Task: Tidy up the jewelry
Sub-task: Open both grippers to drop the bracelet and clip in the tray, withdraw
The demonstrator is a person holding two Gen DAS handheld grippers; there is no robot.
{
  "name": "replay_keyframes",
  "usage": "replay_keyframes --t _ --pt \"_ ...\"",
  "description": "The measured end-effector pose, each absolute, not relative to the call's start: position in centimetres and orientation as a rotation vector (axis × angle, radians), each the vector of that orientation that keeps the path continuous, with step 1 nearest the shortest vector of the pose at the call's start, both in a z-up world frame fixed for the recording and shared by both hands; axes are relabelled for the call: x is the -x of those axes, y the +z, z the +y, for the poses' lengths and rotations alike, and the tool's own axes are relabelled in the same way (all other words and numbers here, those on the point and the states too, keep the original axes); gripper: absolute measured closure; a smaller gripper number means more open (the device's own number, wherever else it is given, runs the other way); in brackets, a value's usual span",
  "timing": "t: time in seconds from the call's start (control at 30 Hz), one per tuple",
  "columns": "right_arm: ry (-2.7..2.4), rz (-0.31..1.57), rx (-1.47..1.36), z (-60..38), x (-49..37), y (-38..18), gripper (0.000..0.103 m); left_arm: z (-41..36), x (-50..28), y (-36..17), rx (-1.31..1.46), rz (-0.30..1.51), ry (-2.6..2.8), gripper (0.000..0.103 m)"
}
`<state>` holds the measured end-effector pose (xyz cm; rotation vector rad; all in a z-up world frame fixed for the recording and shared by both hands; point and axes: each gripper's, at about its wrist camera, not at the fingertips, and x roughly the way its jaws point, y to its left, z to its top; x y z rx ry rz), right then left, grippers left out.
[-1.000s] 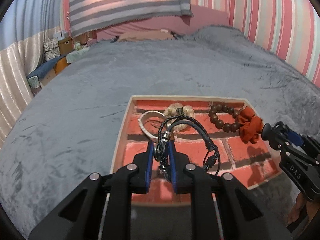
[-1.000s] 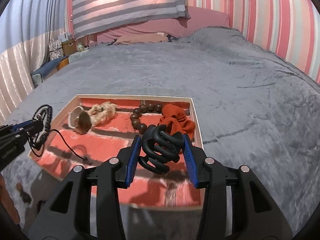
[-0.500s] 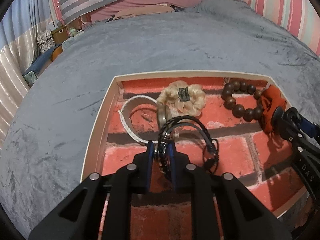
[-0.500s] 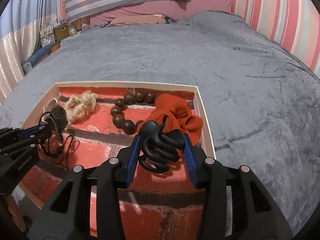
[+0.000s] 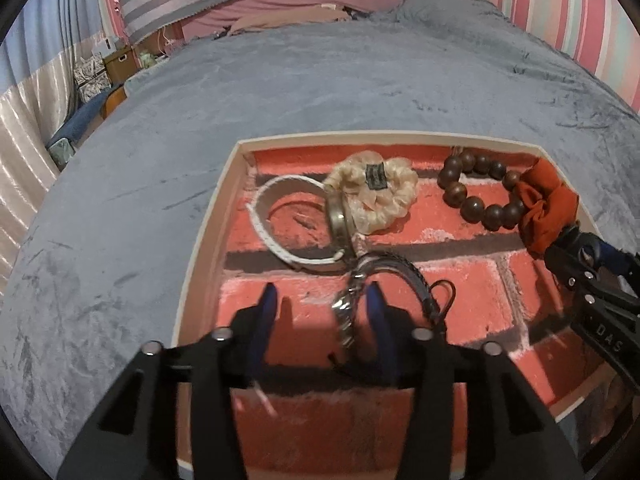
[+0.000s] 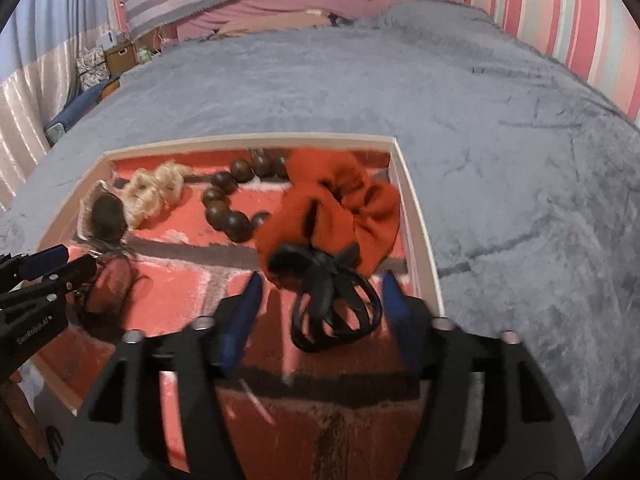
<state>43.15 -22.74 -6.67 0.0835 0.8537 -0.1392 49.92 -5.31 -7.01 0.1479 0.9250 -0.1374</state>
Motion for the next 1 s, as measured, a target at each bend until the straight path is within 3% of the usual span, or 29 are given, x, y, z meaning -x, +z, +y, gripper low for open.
replay_keyframes --t 0.07,0.2,0.23,0.37,0.43,0.67,1.0 --pt "-0.137 0.817 -0.07 -22.6 -42.4 -5.2 0.026 -4.8 -49.2 -5.9 -0.124 0.911 -0.148 0.049" --pt "-0.146 0.747 -0.05 -22.5 -40.4 -2.0 0.009 -3.6 -46.9 -2.8 -0.092 0.848 -0.17 0.028" --pt "-0.15 0.734 -0.043 -22.5 -39.9 -1.4 0.008 -3.1 -46.0 -1.9 -0.091 0.826 -0.173 0.022" --pt "-0.152 0.688 -0.021 -22.0 -37.0 0.7 0.004 -1.3 -42.7 1.0 -0.101 0.756 -0.167 0.018" --pt "-0.149 0.683 -0.028 -21.7 -35.6 1.3 0.004 -0.3 -41.1 2.1 -0.094 0.731 -0.162 0.008" --pt "-0.135 0.653 -0.054 -20.0 -31.4 2.2 0.004 3.8 -36.2 3.6 -0.077 0.672 -0.144 0.006" --pt "-0.092 0.648 -0.032 -14.3 -27.3 0.9 0.005 9.7 -32.4 1.2 -0.038 0.704 -0.08 0.006"
